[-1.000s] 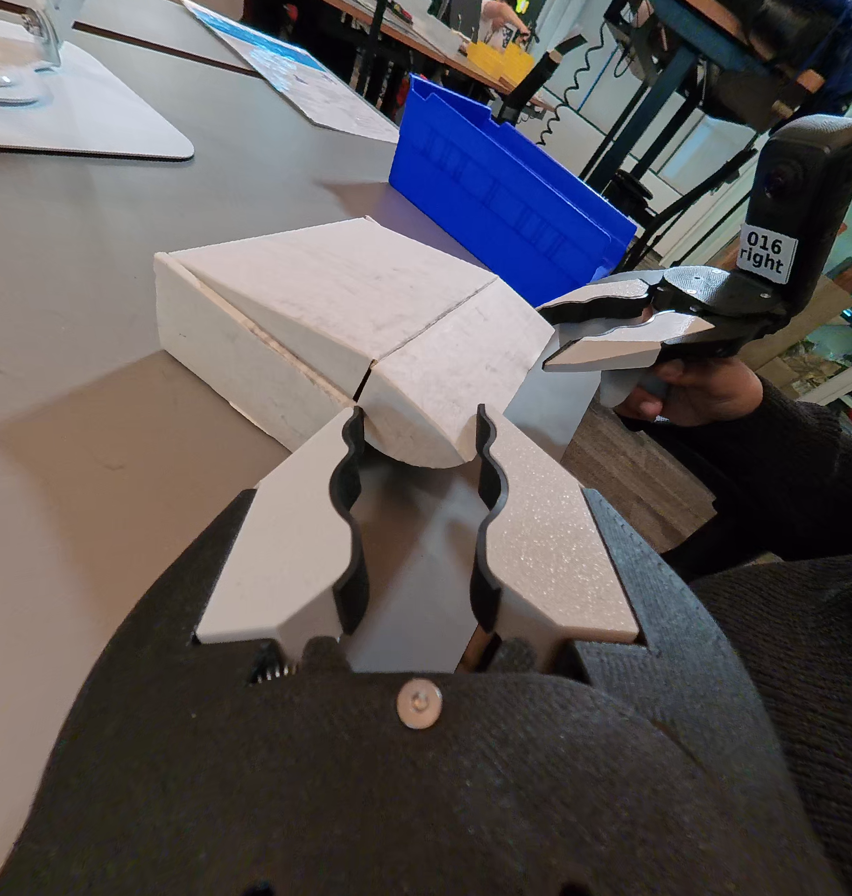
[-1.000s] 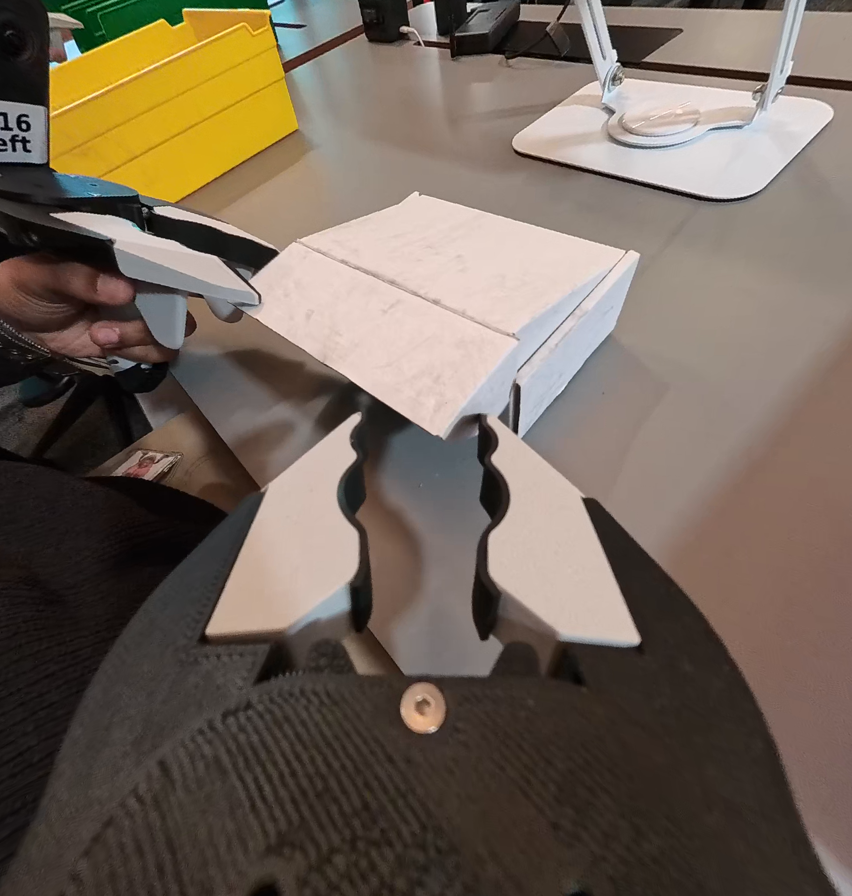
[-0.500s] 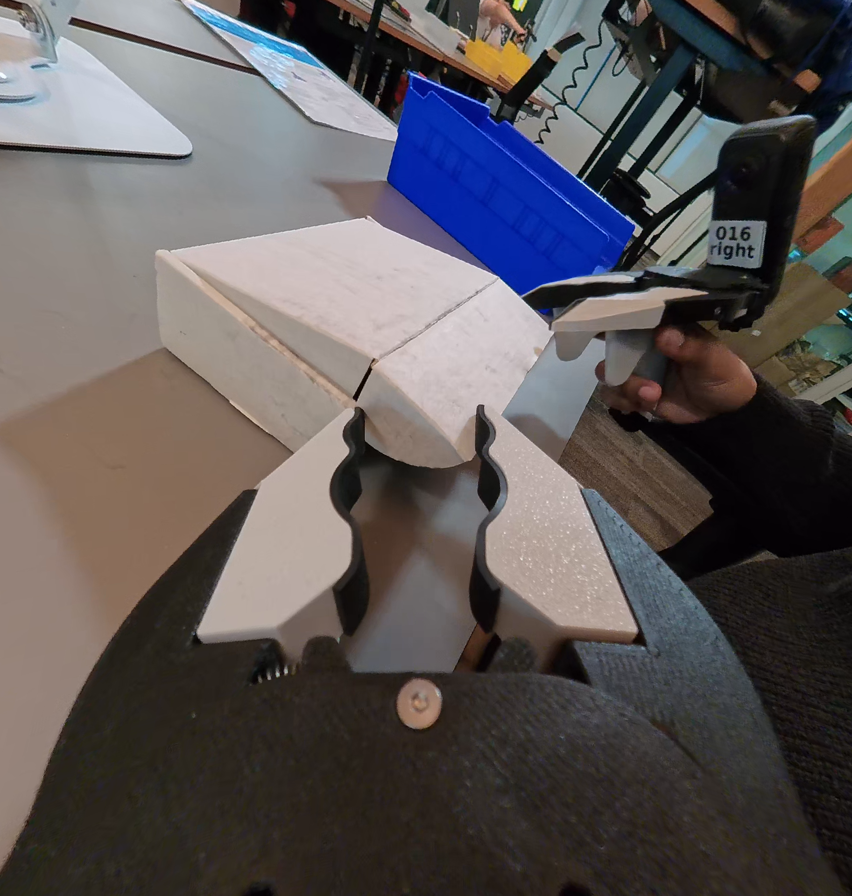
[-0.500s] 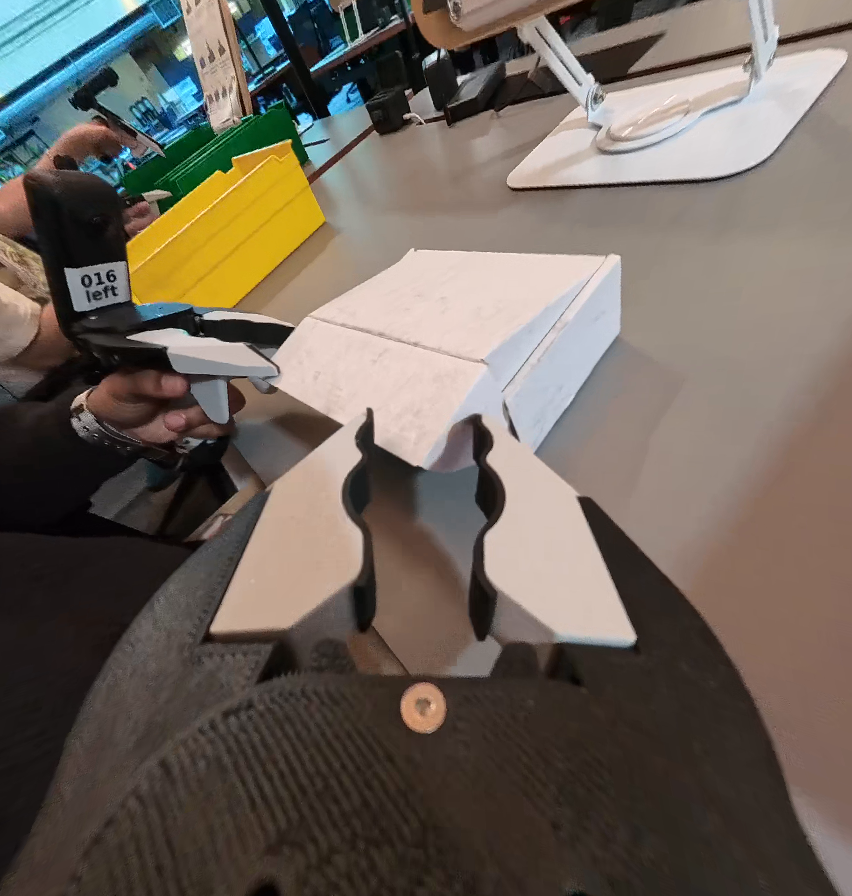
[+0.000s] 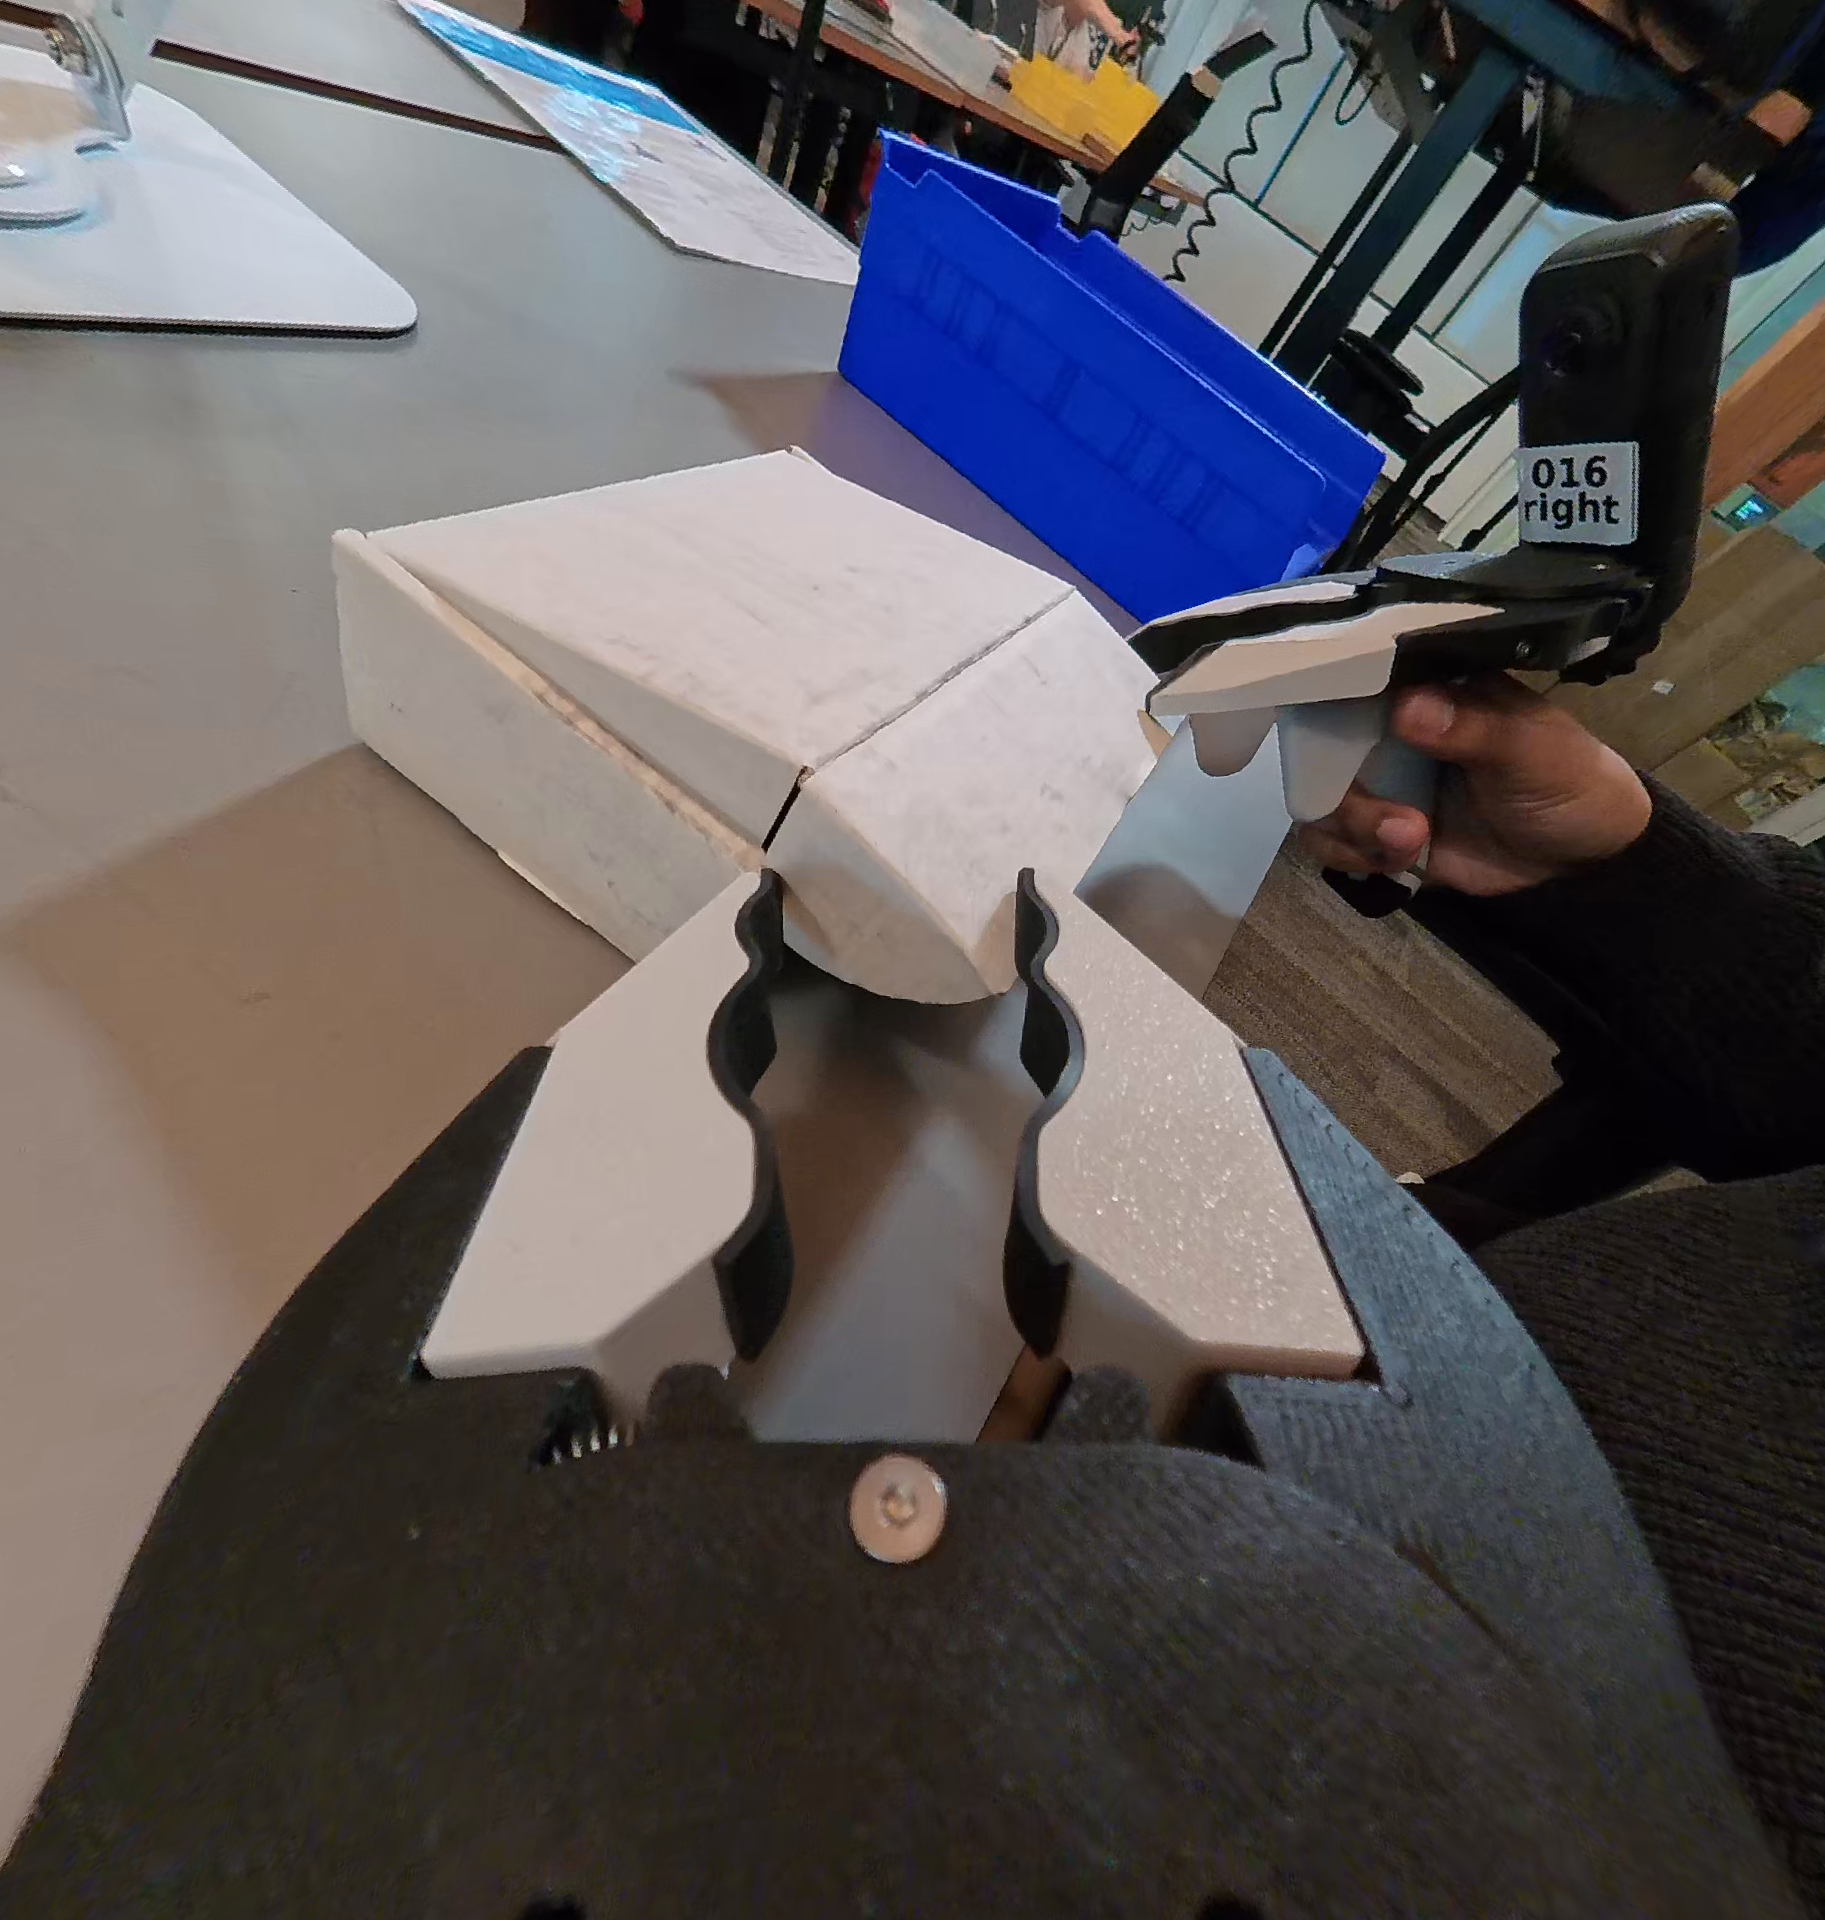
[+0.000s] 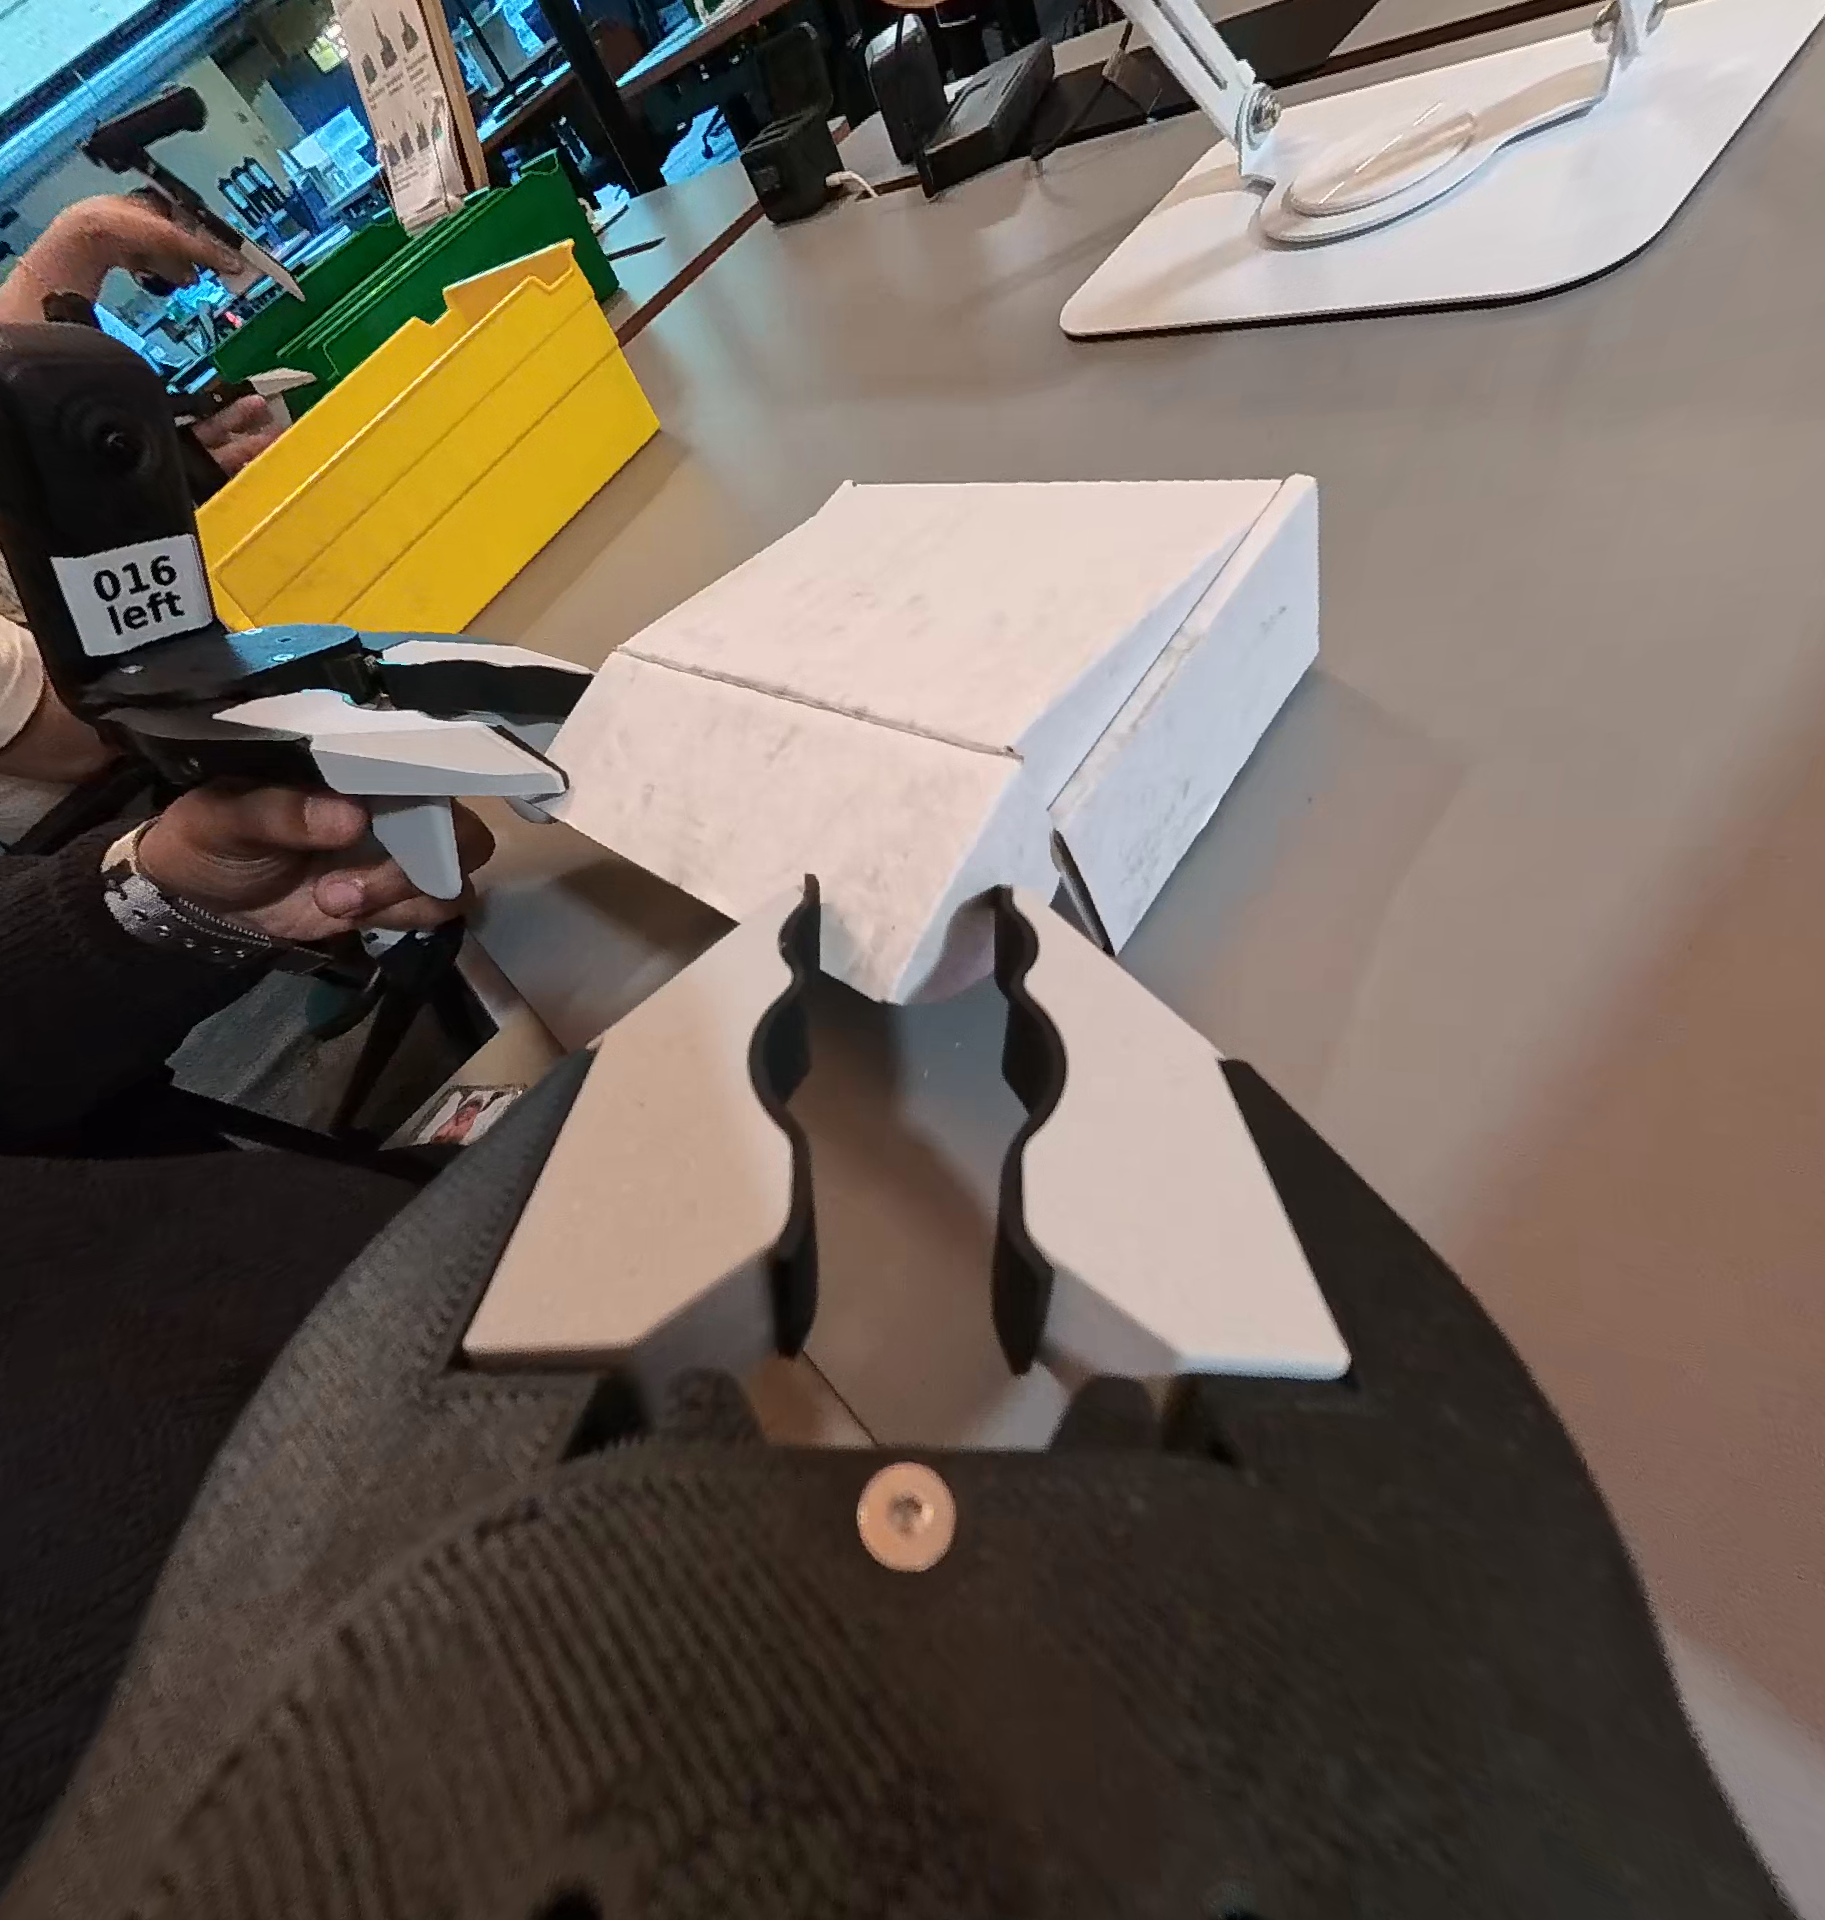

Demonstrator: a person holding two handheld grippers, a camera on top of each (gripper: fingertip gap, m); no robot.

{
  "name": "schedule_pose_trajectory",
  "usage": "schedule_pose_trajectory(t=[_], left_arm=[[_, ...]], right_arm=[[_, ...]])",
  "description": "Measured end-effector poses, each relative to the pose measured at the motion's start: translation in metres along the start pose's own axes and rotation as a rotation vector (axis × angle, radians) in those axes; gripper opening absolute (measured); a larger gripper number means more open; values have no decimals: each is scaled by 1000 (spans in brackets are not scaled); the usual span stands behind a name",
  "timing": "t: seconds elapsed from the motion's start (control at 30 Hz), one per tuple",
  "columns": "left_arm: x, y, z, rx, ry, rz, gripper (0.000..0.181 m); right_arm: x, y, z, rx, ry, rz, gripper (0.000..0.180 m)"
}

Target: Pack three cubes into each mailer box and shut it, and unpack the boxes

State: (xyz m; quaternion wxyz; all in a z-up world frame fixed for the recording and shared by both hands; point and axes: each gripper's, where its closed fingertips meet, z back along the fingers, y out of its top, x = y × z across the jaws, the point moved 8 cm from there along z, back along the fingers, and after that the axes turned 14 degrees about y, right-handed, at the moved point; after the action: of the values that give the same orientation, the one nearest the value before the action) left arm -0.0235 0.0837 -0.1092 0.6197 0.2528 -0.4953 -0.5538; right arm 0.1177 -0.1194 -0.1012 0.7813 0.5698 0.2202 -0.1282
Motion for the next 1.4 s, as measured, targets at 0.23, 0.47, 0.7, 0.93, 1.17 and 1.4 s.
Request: schedule_pose_trajectory(t=[0.23, 0.47, 0.7, 0.93, 1.17, 1.4], left_arm=[[1, -1, 0, -1, 7, -9, 43], [12, -2, -2, -16, 27, -26, 41], [24, -8, -1, -25, 41, -45, 41], [17, -9, 4, -35, 22, -14, 40], [16, -10, 5, -42, 26, -3, 39], [16, -10, 4, -49, 48, -9, 38]], right_arm=[[1, -1, 0, -5, 7, 2, 32], [4, -2, 9, -17, 4, 26, 31], [11, 0, 13, 17, 12, -16, 30], [9, 2, 5, 11, 14, 16, 29], [10, 2, 3, 11, 18, 25, 29], [8, 1, 3, -3, 14, 41, 29]])
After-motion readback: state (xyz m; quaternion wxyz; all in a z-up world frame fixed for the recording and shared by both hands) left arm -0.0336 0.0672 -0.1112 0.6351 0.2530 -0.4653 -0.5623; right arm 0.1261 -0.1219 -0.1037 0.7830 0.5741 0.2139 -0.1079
